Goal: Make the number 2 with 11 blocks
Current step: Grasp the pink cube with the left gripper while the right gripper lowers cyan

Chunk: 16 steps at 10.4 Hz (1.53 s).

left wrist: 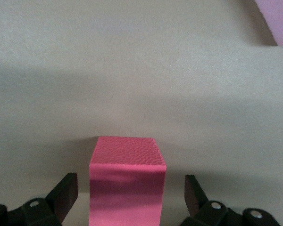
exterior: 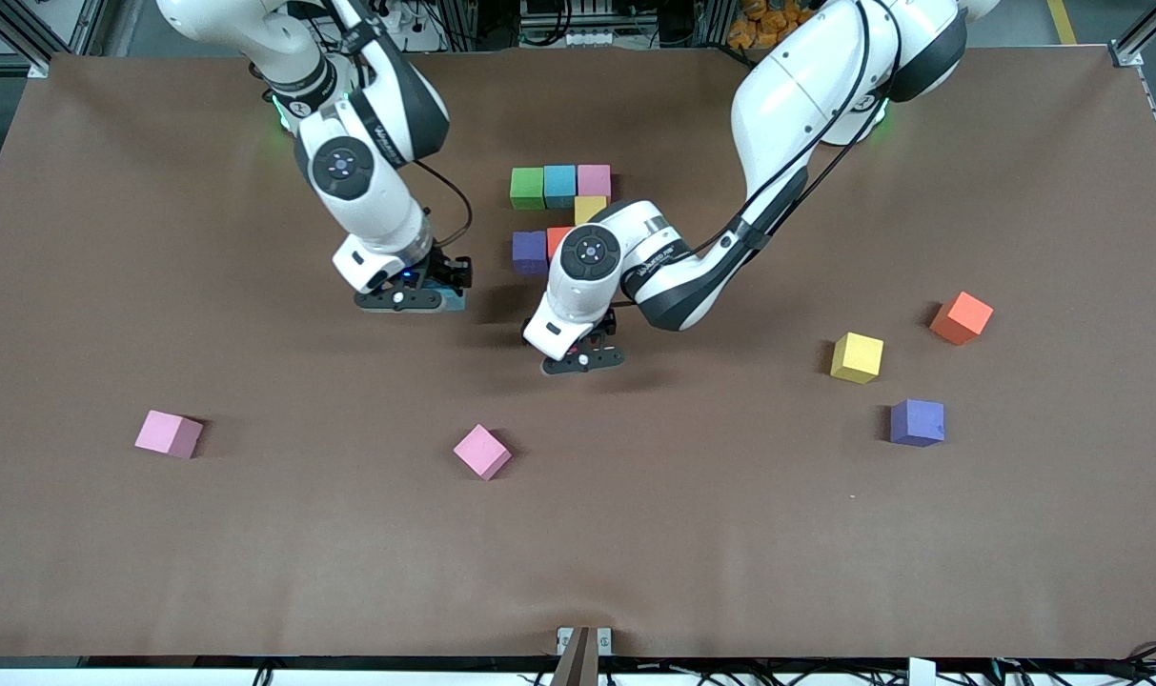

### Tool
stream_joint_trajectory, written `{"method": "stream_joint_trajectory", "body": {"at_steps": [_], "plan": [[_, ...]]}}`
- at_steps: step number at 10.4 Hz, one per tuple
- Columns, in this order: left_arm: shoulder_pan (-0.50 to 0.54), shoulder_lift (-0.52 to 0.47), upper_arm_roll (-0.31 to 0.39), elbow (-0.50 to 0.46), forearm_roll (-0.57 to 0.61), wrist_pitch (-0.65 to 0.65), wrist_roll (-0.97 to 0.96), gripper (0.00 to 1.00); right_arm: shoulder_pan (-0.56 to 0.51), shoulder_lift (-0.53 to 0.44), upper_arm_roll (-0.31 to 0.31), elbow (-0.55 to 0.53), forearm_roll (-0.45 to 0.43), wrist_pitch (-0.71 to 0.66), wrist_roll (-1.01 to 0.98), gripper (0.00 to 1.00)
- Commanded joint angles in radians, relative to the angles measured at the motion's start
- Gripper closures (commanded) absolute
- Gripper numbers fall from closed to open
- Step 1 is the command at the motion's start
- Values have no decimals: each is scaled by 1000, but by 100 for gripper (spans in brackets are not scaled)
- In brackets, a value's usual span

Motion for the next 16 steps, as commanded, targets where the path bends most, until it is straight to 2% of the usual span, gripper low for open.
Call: {"method": "stream_joint_trajectory", "body": {"at_steps": [1,2,5,6,9,14,16], "plan": [[-9,31,0,30,-1,6,30,0,35,12,-9,-5,18,26,27,61],[-11,29,0,25,-1,5,32,2,46,15,-9,-7,18,20,27,61],[9,19,0,13,-4,-2,41,61,84,36,-9,-20,18,24,29,61],[15,16,-2,13,-6,-5,39,75,103,55,-9,-19,18,36,30,61],[70,-52,-35,14,-33,-89,39,75,123,87,-9,-7,23,94,55,61],[280,-138,-214,13,-29,-234,64,73,153,232,-9,139,24,113,102,61],[347,-156,-261,13,-29,-299,97,73,179,279,-9,180,26,112,121,61]]}}
